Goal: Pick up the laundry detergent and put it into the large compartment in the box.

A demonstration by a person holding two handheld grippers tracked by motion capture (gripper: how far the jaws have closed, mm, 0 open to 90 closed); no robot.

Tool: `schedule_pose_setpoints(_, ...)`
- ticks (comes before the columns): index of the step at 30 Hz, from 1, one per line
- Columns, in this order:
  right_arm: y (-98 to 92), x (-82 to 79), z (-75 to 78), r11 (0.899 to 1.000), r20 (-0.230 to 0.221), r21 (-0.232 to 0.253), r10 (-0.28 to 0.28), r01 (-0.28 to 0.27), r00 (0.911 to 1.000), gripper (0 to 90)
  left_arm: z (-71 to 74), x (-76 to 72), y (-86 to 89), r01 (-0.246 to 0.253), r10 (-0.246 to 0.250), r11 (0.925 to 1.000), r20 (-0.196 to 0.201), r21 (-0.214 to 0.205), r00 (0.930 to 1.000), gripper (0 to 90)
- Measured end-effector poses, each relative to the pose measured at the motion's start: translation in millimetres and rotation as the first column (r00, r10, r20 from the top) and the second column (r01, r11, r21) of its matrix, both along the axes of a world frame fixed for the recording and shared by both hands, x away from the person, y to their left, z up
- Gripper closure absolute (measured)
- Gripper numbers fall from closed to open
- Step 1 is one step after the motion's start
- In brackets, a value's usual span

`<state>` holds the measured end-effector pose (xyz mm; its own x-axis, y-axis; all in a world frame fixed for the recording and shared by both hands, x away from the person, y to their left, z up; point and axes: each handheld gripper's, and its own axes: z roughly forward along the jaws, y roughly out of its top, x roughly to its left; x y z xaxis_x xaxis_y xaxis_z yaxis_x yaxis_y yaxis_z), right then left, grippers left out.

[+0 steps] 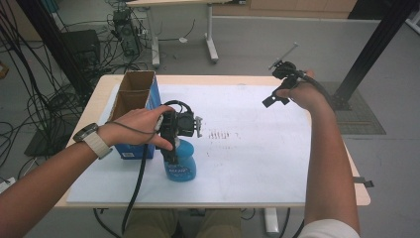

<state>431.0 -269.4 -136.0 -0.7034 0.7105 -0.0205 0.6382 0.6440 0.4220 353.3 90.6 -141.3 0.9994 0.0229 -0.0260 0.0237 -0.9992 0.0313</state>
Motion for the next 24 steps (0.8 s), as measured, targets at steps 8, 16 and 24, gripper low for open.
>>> schedule_pose_setpoints(8, -0.2, 0.0, 0.6, 1.000, 0.000, -0.001, 0.000, 0.000, 1.0000, 13.7, 0.3, -0.2, 0.2, 0.001, -0.001, 1.0000, 0.001, 0.000, 1.0000, 8.3)
schedule_pose_setpoints(16, -0.7, -0.6, 0.9, 1.000, 0.002, 0.001, 0.000, 0.000, 1.0000, 13.7, 0.8, -0.9, 1.3, -0.001, 0.001, 1.0000, 0.003, -0.002, 1.0000, 8.3)
schedule_pose_setpoints(24, 0.1, -0.3, 1.0, 1.000, 0.002, 0.000, 0.000, 0.000, 1.0000, 13.7, 1.1, -0.6, 1.3, 0.000, 0.000, 1.0000, 0.002, -0.001, 1.0000, 8.3)
